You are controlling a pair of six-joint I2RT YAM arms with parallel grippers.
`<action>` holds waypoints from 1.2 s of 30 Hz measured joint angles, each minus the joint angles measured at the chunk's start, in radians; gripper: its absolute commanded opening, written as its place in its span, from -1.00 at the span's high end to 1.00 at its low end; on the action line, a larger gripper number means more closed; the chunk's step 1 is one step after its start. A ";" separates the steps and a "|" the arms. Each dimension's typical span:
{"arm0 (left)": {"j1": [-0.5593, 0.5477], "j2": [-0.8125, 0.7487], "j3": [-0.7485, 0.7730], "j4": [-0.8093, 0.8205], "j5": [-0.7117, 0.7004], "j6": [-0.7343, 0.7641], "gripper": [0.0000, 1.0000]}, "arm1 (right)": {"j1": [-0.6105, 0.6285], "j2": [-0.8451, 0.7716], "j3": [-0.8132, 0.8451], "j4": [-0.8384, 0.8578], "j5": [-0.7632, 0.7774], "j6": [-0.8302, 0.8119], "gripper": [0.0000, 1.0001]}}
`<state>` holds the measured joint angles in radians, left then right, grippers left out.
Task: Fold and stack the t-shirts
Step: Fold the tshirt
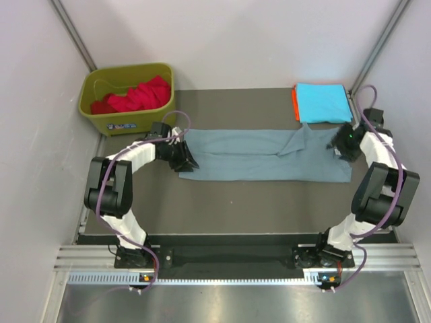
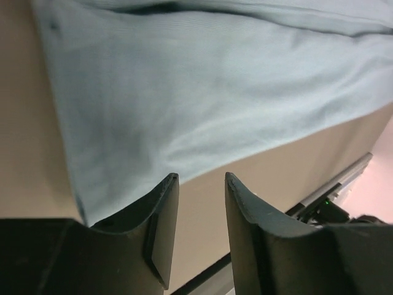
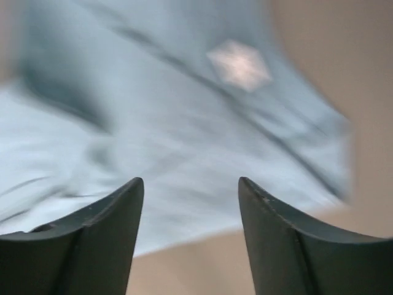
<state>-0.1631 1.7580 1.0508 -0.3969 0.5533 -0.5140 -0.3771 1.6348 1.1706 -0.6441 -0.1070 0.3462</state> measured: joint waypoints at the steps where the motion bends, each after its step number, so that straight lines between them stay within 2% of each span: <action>1: -0.002 -0.011 0.000 0.000 0.010 0.001 0.17 | 0.031 -0.006 0.014 0.028 -0.040 -0.002 -0.31; 6: -0.016 -0.038 0.000 0.031 0.100 -0.009 0.19 | 0.139 0.088 0.121 0.202 -0.266 0.013 -0.35; 10: -0.021 -0.049 -0.011 0.052 0.150 -0.031 0.19 | 0.166 0.187 0.145 0.303 -0.392 0.013 -0.37; 18: -0.021 -0.135 -0.034 0.019 0.166 -0.050 0.21 | 0.166 0.314 0.161 0.326 -0.526 -0.078 -0.30; 20: -0.021 -0.142 -0.037 0.019 0.165 -0.056 0.21 | 0.166 0.333 0.169 0.329 -0.552 -0.094 -0.18; 24: -0.021 -0.145 -0.053 0.012 0.164 -0.063 0.21 | 0.167 0.349 0.172 0.343 -0.589 -0.103 -0.11; 26: -0.021 -0.145 -0.054 0.008 0.164 -0.064 0.21 | 0.167 0.351 0.172 0.349 -0.600 -0.104 0.06; 28: -0.021 -0.145 -0.054 0.008 0.164 -0.064 0.21 | 0.168 0.351 0.172 0.351 -0.607 -0.103 0.11; 34: -0.021 -0.145 -0.054 0.008 0.165 -0.064 0.21 | 0.168 0.351 0.171 0.343 -0.602 -0.098 0.52; 35: -0.022 -0.145 -0.054 0.009 0.166 -0.065 0.21 | 0.168 0.351 0.167 0.344 -0.599 -0.094 0.69; 36: -0.021 -0.143 -0.054 0.010 0.168 -0.066 0.21 | 0.168 0.349 0.163 0.343 -0.597 -0.092 0.76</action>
<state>-0.1844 1.6154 0.9966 -0.3874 0.7216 -0.5797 -0.2092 1.9842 1.3331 -0.3008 -0.7036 0.2539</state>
